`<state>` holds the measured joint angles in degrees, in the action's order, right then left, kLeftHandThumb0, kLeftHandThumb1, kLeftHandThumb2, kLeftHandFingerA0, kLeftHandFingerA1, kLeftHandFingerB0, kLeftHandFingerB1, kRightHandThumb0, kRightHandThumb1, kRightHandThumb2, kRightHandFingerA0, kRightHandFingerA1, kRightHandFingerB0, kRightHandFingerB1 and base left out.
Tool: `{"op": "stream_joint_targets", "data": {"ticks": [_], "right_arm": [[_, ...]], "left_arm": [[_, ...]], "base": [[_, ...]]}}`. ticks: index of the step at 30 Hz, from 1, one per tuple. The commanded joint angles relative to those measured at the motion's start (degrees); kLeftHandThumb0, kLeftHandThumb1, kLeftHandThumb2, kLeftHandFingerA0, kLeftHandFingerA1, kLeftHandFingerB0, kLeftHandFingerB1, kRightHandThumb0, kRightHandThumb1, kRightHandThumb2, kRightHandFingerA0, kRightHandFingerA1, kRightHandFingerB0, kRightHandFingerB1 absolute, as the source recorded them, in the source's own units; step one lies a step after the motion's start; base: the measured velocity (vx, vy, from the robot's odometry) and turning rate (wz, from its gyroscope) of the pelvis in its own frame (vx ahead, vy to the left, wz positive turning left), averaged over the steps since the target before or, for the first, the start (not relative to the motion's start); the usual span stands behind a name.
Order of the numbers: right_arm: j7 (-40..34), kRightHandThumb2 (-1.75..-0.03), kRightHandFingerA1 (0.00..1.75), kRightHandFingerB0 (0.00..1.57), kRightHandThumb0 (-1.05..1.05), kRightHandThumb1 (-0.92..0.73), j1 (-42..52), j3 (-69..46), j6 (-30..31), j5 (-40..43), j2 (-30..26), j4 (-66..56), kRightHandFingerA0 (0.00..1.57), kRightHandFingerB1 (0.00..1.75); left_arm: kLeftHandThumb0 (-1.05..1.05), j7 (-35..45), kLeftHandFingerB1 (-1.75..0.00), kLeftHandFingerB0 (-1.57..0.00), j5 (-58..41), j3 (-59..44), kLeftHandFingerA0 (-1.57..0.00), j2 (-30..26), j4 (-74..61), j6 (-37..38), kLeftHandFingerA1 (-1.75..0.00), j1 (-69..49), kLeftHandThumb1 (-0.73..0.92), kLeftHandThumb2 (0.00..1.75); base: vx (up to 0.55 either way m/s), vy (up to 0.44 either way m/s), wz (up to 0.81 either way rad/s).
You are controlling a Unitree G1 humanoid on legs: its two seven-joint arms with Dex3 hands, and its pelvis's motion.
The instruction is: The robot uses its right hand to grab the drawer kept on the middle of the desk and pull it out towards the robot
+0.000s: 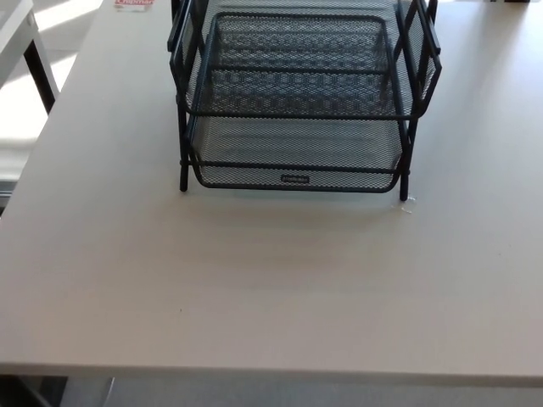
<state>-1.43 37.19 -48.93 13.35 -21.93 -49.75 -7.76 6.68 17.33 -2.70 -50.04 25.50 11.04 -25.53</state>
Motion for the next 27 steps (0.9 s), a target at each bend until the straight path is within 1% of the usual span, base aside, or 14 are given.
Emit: {"op": "stream_joint_targets", "data": {"ticks": [1,2,5,8,10,12,13,14,15,19,22,23,24,27], "right_arm": [[-5.68,-0.99,0.30,0.00,-0.87,-0.53,-10.59,-9.08,-1.80,-1.85,-0.82,-11.74,0.00,0.23],[-4.45,-1.02,0.23,0.01,-0.91,-0.57,-12.80,-8.93,-2.48,-0.41,-1.56,-12.79,0.00,0.20],[-0.97,-0.94,0.28,0.00,-0.81,-0.50,-17.90,-8.73,-1.57,2.04,-1.84,-17.23,0.00,0.28],[-1.14,-0.92,0.31,0.02,-0.78,-0.48,-23.12,-6.26,-6.21,3.87,-2.50,-17.36,0.01,0.27],[1.84,-0.98,0.22,0.13,-0.90,-0.55,-29.37,-0.62,-3.96,6.24,-5.33,-21.85,0.00,0.29],[1.02,-0.99,0.25,0.07,-0.93,-0.59,-33.15,4.30,-5.61,5.13,-4.99,-23.31,0.05,0.26],[1.28,-1.02,0.36,0.05,-0.93,-0.60,-34.07,6.19,-4.40,3.17,-5.28,-25.20,0.05,0.28],[3.82,-0.99,0.24,0.05,-0.91,-0.59,-35.94,8.61,-1.30,4.83,-5.22,-28.19,0.06,0.25],[2.90,-0.94,0.44,0.08,-0.80,-0.50,-37.69,10.81,-2.63,4.42,-4.67,-27.78,0.00,0.31],[3.14,-0.96,0.33,0.12,-0.87,-0.54,-54.93,33.43,-2.42,-0.41,0.57,-25.54,0.00,0.31],[4.60,-0.95,0.26,0.07,-0.80,-0.51,-60.05,39.45,-2.35,-2.20,3.28,-23.49,0.00,0.27],[5.35,-0.62,0.34,0.02,-0.87,-0.68,-62.29,42.54,-1.60,-4.24,4.67,-22.64,0.00,0.30],[5.86,-0.93,0.26,0.06,-0.83,-0.51,-67.13,48.28,-2.36,-5.84,9.45,-19.50,0.03,0.27],[6.03,-0.95,0.28,0.04,-0.83,-0.50,-70.18,52.87,-1.42,-8.75,12.87,-18.38,0.02,0.28]], "left_arm": [[-0.40,1.47,-0.66,-0.66,1.85,-0.84,-0.65,-3.43,-1.40,2.76,-0.94,-1.65,0.60,0.58],[-0.39,1.53,-0.64,-0.66,1.65,-1.35,-0.66,-3.32,-2.61,2.15,-0.93,-2.36,0.60,0.57],[-0.38,1.52,-0.61,-0.66,1.80,-1.09,-0.67,-3.12,-1.95,2.09,-0.89,-1.78,0.60,0.57],[-0.39,1.40,-0.61,-0.62,2.53,-0.73,-0.64,-3.52,-2.22,1.80,-0.88,-1.83,0.60,0.58],[-0.39,1.21,-0.61,-0.65,1.58,-1.64,-0.68,-3.11,-3.03,1.88,-0.89,-2.71,0.60,0.57],[-0.37,1.74,-0.64,-0.63,1.18,-2.60,-0.64,-3.36,-5.41,1.17,-0.93,-4.18,0.61,0.57],[-0.39,1.49,-0.61,-0.62,2.16,-2.18,-0.65,-3.52,-5.39,0.45,-0.89,-4.01,0.62,0.58],[-0.39,1.49,-0.60,-0.62,2.32,-2.11,-0.65,-3.39,-5.40,0.06,-0.88,-3.90,0.61,0.58],[-0.41,1.47,-0.60,-0.61,2.39,-2.00,-0.66,-3.37,-5.14,0.17,-0.88,-3.74,0.62,0.59],[-0.40,1.51,-0.61,-0.64,1.57,-2.48,-0.66,-3.09,-5.00,0.91,-0.88,-4.03,0.60,0.57],[-0.39,1.51,-0.61,-0.64,1.60,-2.36,-0.66,-2.97,-5.31,0.94,-0.89,-4.10,0.60,0.57],[-0.38,1.61,-0.61,-0.63,2.03,-1.98,-0.66,-3.11,-5.23,0.59,-0.88,-3.69,0.61,0.58],[-0.37,1.44,-0.62,-0.63,2.10,-1.76,-0.65,-3.06,-4.46,0.99,-0.88,-3.35,0.61,0.57],[-0.39,1.01,-0.62,-0.64,2.29,-1.60,-0.66,-3.12,-3.52,1.59,-0.87,-2.86,0.60,0.57]], "base": [[0.00,0.000,0.00],[0.00,0.000,0.00],[0.00,0.000,0.00],[0.00,0.000,0.00],[0.00,0.000,0.00],[0.00,0.000,0.00],[0.00,0.000,0.00],[0.00,0.000,0.00],[0.00,0.000,0.00],[0.00,0.000,0.00],[0.00,0.000,0.00],[0.00,0.000,0.00],[0.00,0.000,0.00],[0.00,0.000,0.00]]}}
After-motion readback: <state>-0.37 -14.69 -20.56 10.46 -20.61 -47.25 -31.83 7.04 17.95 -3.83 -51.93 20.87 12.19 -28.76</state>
